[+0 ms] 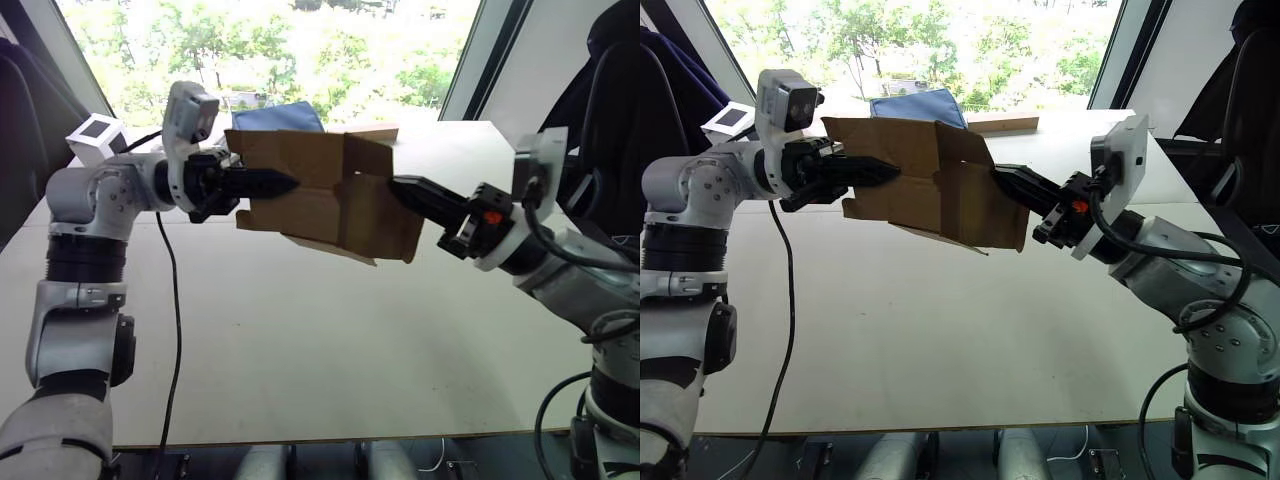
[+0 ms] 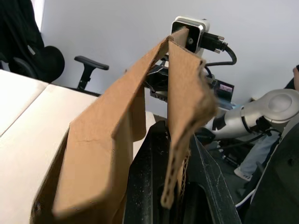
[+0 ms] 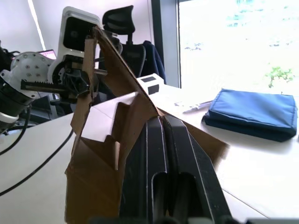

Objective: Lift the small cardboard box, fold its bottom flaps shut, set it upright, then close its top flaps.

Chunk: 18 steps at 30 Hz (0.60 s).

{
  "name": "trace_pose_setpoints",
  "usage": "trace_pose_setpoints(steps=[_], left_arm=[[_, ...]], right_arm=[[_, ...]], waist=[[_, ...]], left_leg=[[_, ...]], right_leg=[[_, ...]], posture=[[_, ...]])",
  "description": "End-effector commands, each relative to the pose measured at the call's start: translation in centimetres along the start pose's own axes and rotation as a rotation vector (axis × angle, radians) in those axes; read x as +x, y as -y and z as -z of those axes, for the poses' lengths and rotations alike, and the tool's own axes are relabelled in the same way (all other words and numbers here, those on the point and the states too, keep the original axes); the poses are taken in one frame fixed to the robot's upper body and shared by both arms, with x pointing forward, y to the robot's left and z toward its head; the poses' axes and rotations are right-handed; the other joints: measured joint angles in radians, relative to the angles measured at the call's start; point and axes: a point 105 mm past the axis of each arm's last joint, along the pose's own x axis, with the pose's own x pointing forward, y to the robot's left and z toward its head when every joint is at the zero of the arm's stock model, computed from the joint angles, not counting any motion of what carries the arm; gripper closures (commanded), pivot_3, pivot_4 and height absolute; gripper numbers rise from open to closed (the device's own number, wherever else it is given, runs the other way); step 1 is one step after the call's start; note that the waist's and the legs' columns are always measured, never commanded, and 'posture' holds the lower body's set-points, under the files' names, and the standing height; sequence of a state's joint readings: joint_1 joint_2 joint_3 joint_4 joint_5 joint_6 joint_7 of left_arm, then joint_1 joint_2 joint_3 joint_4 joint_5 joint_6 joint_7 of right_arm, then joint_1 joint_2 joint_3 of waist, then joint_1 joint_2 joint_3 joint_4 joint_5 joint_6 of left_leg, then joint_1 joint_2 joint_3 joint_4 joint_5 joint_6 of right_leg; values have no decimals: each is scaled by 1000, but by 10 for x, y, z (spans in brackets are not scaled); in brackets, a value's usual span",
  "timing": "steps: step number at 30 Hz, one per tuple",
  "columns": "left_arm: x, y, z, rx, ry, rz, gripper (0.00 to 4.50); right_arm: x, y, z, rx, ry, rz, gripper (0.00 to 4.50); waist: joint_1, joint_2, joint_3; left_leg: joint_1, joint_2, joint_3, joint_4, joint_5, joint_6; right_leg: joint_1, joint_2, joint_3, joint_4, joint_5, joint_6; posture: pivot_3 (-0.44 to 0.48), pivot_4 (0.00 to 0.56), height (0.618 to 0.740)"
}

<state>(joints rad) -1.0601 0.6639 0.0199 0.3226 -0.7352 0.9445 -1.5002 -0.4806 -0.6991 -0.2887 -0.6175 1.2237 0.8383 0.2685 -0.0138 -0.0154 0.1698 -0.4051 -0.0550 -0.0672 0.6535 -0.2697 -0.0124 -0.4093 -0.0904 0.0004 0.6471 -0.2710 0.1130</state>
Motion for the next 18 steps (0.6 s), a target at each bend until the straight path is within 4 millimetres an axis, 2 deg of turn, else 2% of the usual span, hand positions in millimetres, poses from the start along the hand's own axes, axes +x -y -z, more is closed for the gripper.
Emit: trace_pose_setpoints(steps=[1, 3, 7, 11, 18], left_arm=[[1, 1, -11, 56, 4, -4, 4500], [0, -2, -13, 59, 12, -15, 4500], [0, -3, -13, 60, 12, -17, 4500], [1, -3, -11, 58, 6, -12, 4500], [2, -3, -9, 56, 3, -10, 4500]], right_arm=[[-1, -8, -13, -33, 40, -29, 4482], [-1, -10, -12, -36, 30, -39, 4482], [0, 1, -21, -74, 65, 25, 4482], [13, -1, -28, -109, 90, 19, 4482], [39, -12, -14, -144, 58, -7, 4482]], waist=[[-1, 0, 0], [0, 0, 0], [0, 0, 0], [0, 0, 0], [-1, 0, 0]], left_leg=[[0, 0, 0, 0, 0, 0], [0, 0, 0, 0, 0, 0], [0, 0, 0, 0, 0, 0], [0, 0, 0, 0, 0, 0], [0, 0, 0, 0, 0, 0]], right_leg=[[0, 0, 0, 0, 0, 0], [0, 0, 0, 0, 0, 0], [0, 0, 0, 0, 0, 0], [0, 0, 0, 0, 0, 0], [-1, 0, 0, 0, 0, 0]], posture=[[0, 150, 740], [0, 150, 740], [0, 150, 740], [0, 150, 740], [0, 150, 740]])
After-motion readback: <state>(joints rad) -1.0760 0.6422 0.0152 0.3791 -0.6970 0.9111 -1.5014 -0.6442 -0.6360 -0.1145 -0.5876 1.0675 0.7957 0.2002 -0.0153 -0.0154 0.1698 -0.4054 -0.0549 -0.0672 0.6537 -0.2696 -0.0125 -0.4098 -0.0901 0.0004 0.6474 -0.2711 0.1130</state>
